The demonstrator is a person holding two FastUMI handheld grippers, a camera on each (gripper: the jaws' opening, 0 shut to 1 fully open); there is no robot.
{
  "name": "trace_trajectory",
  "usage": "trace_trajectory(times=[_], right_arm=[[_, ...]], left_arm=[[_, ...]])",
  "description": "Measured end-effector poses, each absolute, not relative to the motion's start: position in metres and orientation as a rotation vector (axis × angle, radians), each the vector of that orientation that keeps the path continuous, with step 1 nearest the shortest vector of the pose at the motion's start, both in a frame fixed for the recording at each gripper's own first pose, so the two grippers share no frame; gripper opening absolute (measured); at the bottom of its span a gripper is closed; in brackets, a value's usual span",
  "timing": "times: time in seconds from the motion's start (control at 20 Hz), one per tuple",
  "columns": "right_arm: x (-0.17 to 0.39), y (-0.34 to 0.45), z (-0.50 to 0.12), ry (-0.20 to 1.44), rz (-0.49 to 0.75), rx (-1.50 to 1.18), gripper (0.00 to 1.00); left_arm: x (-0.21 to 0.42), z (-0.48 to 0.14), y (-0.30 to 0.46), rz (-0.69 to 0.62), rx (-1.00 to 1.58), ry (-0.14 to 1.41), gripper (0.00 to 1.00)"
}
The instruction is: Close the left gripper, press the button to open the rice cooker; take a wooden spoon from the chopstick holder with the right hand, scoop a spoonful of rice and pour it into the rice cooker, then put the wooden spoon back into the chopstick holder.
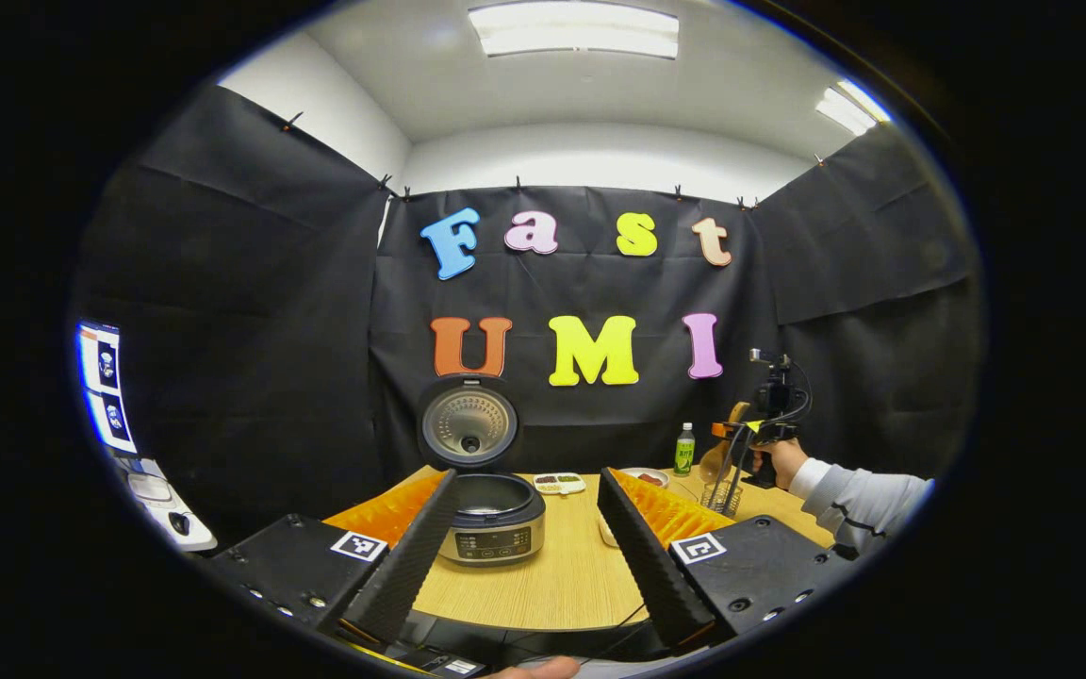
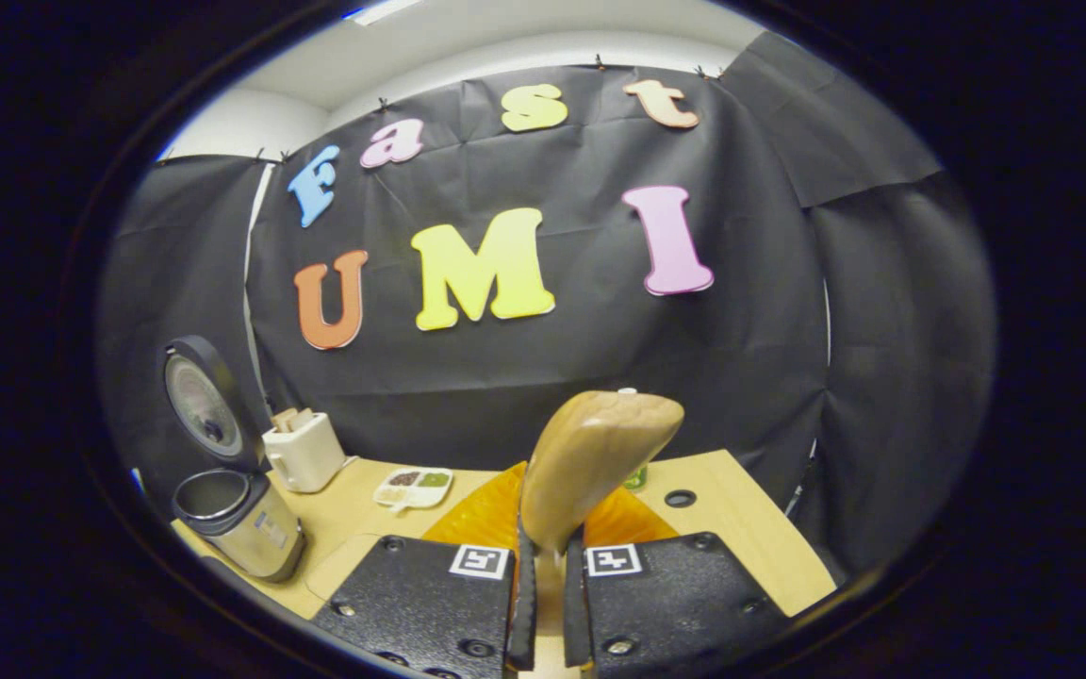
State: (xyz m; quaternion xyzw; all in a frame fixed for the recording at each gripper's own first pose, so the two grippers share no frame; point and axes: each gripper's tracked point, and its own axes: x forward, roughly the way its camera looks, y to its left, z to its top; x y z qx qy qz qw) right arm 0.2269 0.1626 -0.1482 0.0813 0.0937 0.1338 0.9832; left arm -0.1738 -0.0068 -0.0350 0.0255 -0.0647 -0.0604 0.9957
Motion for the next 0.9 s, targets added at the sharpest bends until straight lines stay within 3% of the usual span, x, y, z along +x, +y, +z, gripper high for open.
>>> trace_trajectory(times=[0.15,0.25,0.4,0.9], right_arm=[[0.227,0.198,-0.150,0.175,0.311,0.168,0.15],[0.230,0.212,-0.175,0.236,0.287,0.127,0.17],[0.223,0.257,-0.214,0.329,0.358,0.111,0.17],[0.223,0.304,-0.294,0.428,0.329,0.091,0.17]], left_arm=[[-0.172,-0.041,-0.008,-0.124,0.074,-0.117,0.94],[-0.173,-0.046,-0.011,-0.136,0.083,-0.108,0.94],[-0.176,-0.049,-0.011,-0.147,0.093,-0.108,0.94],[-0.164,-0.068,0.007,-0.123,0.078,-0.067,0.94]])
